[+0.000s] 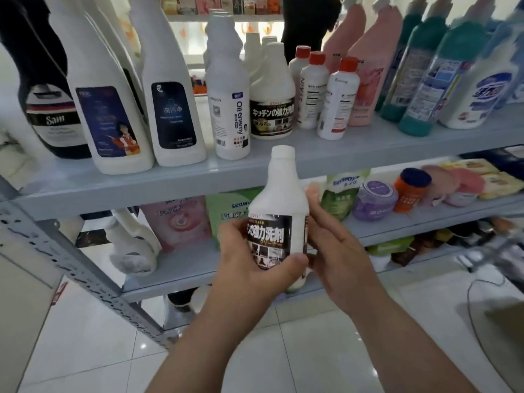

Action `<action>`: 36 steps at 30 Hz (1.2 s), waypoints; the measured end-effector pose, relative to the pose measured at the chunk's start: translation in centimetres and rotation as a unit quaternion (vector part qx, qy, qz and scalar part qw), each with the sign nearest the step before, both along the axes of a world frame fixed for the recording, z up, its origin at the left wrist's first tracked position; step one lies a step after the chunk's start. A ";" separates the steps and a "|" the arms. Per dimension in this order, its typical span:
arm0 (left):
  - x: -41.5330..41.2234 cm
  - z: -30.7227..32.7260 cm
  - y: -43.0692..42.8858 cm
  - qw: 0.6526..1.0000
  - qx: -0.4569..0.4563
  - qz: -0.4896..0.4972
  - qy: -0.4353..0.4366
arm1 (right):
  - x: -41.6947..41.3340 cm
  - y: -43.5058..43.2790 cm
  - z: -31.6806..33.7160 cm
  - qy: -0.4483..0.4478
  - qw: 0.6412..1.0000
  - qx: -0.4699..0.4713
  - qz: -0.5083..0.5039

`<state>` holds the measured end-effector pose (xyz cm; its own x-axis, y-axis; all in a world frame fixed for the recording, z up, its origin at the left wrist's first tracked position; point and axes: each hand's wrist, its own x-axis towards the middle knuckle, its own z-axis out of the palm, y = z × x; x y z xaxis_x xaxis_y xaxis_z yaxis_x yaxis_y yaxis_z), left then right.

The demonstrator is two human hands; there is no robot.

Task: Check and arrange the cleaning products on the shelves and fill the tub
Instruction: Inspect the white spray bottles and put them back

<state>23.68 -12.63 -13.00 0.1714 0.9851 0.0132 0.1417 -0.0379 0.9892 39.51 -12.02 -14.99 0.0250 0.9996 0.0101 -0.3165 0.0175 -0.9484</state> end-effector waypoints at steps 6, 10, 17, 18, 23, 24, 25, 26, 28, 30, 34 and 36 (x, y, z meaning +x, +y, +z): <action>1.4 -0.4 -1.2 0.907 -0.247 -0.091 -0.328 | 1.1 -0.6 -0.7 0.013 0.994 -0.045 0.099; 4.1 0.3 -1.5 0.905 -0.258 -0.068 -0.332 | 3.1 -0.4 -0.1 0.046 0.994 -0.056 0.082; 8.8 0.8 -1.9 0.960 -0.201 0.021 -0.193 | 8.1 -1.0 -0.1 -0.006 0.999 -0.032 0.011; 9.4 0.6 -2.0 0.970 -0.173 0.034 -0.168 | 8.8 -1.1 0.0 -0.020 0.999 -0.026 0.007; 12.7 0.8 -2.3 0.988 -0.086 0.078 -0.105 | 12.4 -0.9 -0.2 -0.019 0.999 -0.024 0.022; 13.3 0.6 -2.2 0.987 -0.089 0.088 -0.102 | 13.0 -0.9 -0.2 0.015 0.999 -0.024 0.041; 13.9 0.4 -2.2 0.980 -0.112 0.098 -0.129 | 13.6 -1.0 -0.1 0.057 0.996 -0.022 0.065; 14.6 0.3 -2.2 0.968 -0.146 0.103 -0.176 | 14.1 -1.1 -0.1 0.089 0.992 -0.018 0.085; 16.0 0.3 -2.7 0.946 -0.197 0.089 -0.240 | 14.7 -1.5 -0.3 0.130 0.984 -0.007 0.118; 17.3 0.3 -3.5 0.941 -0.222 0.058 -0.248 | 15.1 -1.8 -0.6 0.171 0.977 -0.020 0.125; 18.9 0.6 -4.6 0.953 -0.223 0.011 -0.207 | 16.6 -3.0 -0.5 0.188 0.966 -0.119 0.133; 19.5 0.9 -4.8 0.950 -0.238 -0.007 -0.202 | 17.7 -3.4 -1.0 0.180 0.964 -0.139 0.139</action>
